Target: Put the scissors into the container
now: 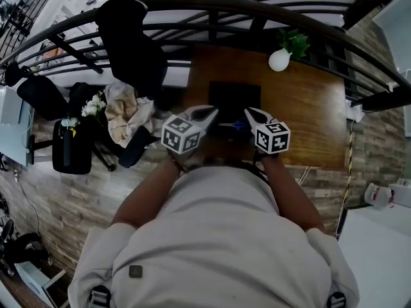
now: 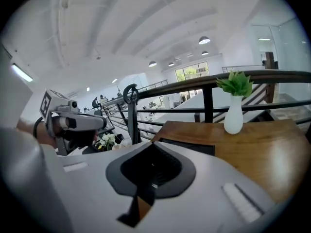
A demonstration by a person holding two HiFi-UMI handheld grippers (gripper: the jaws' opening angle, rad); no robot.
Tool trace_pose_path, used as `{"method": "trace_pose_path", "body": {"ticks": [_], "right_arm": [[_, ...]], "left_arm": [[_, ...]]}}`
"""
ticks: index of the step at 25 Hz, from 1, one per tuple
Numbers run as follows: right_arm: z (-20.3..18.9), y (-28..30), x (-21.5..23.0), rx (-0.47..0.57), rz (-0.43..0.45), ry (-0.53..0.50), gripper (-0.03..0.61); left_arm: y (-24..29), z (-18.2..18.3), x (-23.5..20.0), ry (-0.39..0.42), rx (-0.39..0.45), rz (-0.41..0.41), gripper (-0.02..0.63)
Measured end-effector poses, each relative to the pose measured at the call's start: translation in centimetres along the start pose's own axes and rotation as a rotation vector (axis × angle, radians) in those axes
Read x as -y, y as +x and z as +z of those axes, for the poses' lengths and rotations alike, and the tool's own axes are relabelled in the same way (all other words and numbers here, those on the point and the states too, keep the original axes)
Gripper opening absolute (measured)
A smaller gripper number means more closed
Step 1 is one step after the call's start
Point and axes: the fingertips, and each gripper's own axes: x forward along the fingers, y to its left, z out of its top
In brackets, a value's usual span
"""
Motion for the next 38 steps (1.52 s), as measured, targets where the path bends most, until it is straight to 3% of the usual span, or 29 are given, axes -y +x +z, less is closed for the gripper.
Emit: {"method": "trace_pose_path", "body": {"ticks": [8, 13, 16, 29, 38], "right_arm": [[4.7, -2.0, -4.3, 0.093, 0.072, -0.064, 0.008], [5.4, -2.3, -5.2, 0.103, 0.086, -0.107, 0.008], [5.8, -2.6, -5.5, 0.112, 0.084, -0.12, 0.008], [5.8, -7.7, -4.2, 0.145, 0.152, -0.169, 0.008], [2.6, -12.3, -1.5, 0.13, 0.188, -0.136, 0.008]], "left_arm": [[-2.0, 3.6, 1.5, 0.037, 0.072, -0.021, 0.003], [-2.7, 3.9, 1.3, 0.031, 0.085, -0.025, 0.003], [-2.7, 3.7, 1.4, 0.077, 0.069, -0.02, 0.003], [-1.1, 4.3, 5.4, 0.176, 0.096, -0.021, 0.003], [2.0, 3.7, 10.5, 0.213, 0.103, -0.022, 0.003]]}}
